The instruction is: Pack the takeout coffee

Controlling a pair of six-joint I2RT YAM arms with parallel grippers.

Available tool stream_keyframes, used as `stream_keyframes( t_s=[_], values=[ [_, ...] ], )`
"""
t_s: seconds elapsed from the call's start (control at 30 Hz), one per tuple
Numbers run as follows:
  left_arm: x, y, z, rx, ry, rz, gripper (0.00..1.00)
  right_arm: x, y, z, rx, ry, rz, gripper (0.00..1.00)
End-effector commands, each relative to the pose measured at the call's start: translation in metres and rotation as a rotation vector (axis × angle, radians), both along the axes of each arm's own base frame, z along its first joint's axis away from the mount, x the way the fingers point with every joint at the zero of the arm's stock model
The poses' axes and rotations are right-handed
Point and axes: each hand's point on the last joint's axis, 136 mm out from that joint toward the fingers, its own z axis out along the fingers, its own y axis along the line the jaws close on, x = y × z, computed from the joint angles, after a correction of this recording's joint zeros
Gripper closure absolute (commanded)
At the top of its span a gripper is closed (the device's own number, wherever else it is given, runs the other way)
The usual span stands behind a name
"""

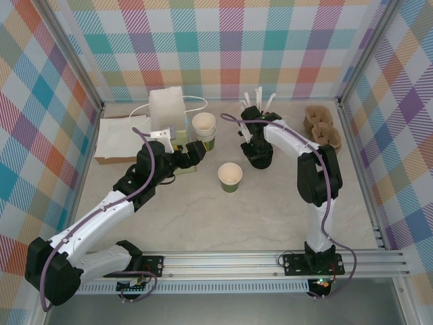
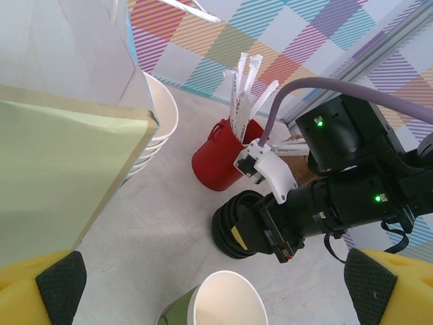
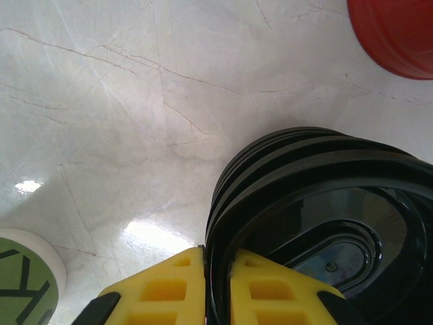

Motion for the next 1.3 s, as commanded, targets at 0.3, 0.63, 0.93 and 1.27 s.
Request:
stream_keyframes(
  t_s=[0.3,0.63,0.93,1.27],
  values=[
    [-0.011,-0.014,0.037,-0.049,-0.095,-0.085,0.0,-0.011,0.009,0.074,0.279,-0.065,-0.061,0.9],
    [-0.035,-0.06,0.086,-0.074,-0.371,-0.411,0.0,-0.038,0.045,0.187,0.8,-0.106,-0.021,0.9],
    [-0.06,-0.094,0.09,0.244,-0.811,-0.644,0.0,-0.091,0.074,0.268,1.148,0.047,0.168,0.91],
    [-0.041,-0.119,0.081,0.396,-0.996,-0.681,0.01,-0.116,0.081,0.29,1.237,0.128,0.234,0.92]
  ],
)
